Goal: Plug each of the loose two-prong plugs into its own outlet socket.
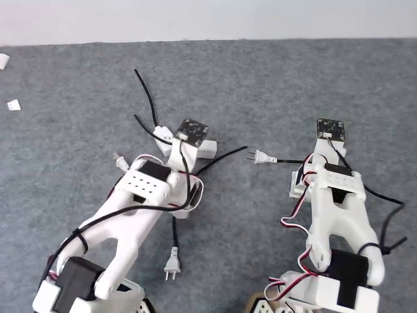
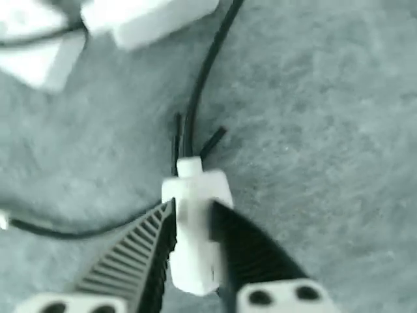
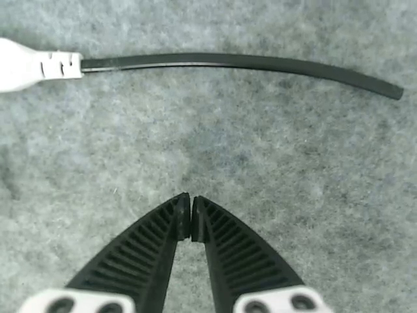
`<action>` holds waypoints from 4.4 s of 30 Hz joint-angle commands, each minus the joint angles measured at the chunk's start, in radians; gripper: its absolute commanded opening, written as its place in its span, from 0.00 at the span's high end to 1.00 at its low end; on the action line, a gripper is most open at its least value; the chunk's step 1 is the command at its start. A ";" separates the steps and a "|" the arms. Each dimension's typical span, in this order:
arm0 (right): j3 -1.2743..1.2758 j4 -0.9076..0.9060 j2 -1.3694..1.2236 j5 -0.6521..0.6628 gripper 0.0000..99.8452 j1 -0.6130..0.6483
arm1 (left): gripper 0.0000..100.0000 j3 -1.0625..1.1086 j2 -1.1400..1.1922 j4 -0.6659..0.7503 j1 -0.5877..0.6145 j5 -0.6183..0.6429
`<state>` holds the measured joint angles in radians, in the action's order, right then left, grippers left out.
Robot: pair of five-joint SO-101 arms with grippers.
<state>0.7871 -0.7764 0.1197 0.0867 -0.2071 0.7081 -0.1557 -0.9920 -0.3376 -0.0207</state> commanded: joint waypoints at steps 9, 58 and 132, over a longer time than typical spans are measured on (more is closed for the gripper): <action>-0.051 0.024 0.002 0.012 0.99 0.008 | 0.99 -0.068 -0.034 -0.012 0.006 -0.123; -0.051 0.022 0.002 0.014 0.99 0.010 | 0.99 -0.102 0.229 0.011 0.186 -0.434; -0.166 -0.150 0.018 0.020 0.99 0.493 | 0.98 0.780 -1.247 0.187 0.749 -0.215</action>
<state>0.7027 -0.9007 0.0997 0.0898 0.1534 1.4906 -1.3341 -0.7910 0.3483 -0.2846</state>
